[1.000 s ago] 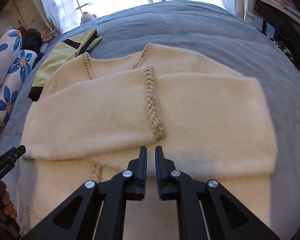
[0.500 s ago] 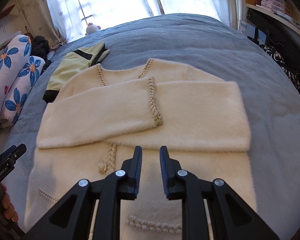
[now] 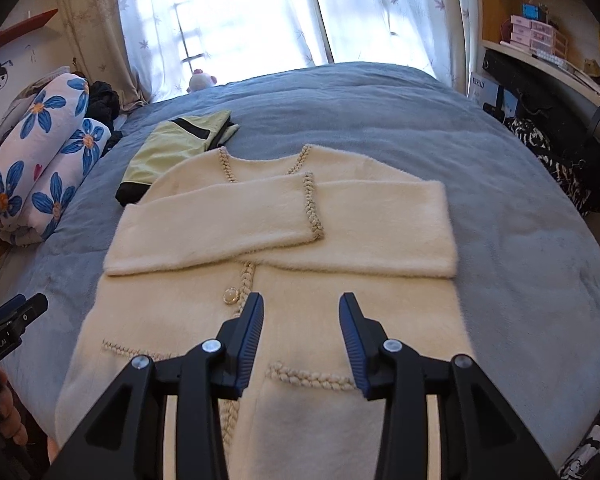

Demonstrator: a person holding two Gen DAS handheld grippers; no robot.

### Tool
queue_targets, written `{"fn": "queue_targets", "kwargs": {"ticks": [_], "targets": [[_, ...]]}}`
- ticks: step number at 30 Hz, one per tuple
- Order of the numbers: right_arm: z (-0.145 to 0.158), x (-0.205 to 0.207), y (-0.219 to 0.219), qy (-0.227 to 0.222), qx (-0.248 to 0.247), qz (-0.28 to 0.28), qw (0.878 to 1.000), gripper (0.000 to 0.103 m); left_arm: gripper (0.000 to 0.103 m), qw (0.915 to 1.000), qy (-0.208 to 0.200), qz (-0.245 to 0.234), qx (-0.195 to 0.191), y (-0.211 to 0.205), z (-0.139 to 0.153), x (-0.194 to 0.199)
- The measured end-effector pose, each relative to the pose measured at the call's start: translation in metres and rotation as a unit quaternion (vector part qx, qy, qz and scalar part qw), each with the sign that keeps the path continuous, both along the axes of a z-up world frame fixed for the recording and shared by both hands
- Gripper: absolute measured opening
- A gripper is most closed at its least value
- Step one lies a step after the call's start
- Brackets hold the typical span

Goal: Fold large clothes
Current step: 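Move both tools to the cardigan hem and open them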

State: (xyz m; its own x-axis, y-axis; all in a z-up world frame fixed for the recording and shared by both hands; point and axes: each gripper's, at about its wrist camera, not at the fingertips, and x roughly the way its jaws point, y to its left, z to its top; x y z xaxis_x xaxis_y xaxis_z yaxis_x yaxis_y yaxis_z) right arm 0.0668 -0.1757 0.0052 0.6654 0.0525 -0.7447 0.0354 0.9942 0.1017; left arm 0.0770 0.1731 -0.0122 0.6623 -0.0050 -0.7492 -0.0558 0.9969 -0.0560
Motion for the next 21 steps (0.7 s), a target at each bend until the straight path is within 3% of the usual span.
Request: {"fn": "queue_targets", "kwargs": {"ticks": [6, 14, 21], "targets": [[0.009, -0.035, 0.000, -0.017, -0.011, 0.002, 1.000, 0.047, 0.076, 0.9999, -0.005, 0.008, 0.004, 0.012, 0.006, -0.032], [0.006, -0.072, -0.004, -0.020, -0.023, 0.003, 1.000, 0.048, 0.076, 0.9998, -0.004, 0.002, 0.018, 0.022, 0.006, -0.067], [-0.007, -0.101, -0.011, -0.019, -0.026, 0.012, 0.999, 0.048, 0.076, 0.9997, 0.020, -0.002, 0.016, 0.032, -0.013, -0.094]]}}
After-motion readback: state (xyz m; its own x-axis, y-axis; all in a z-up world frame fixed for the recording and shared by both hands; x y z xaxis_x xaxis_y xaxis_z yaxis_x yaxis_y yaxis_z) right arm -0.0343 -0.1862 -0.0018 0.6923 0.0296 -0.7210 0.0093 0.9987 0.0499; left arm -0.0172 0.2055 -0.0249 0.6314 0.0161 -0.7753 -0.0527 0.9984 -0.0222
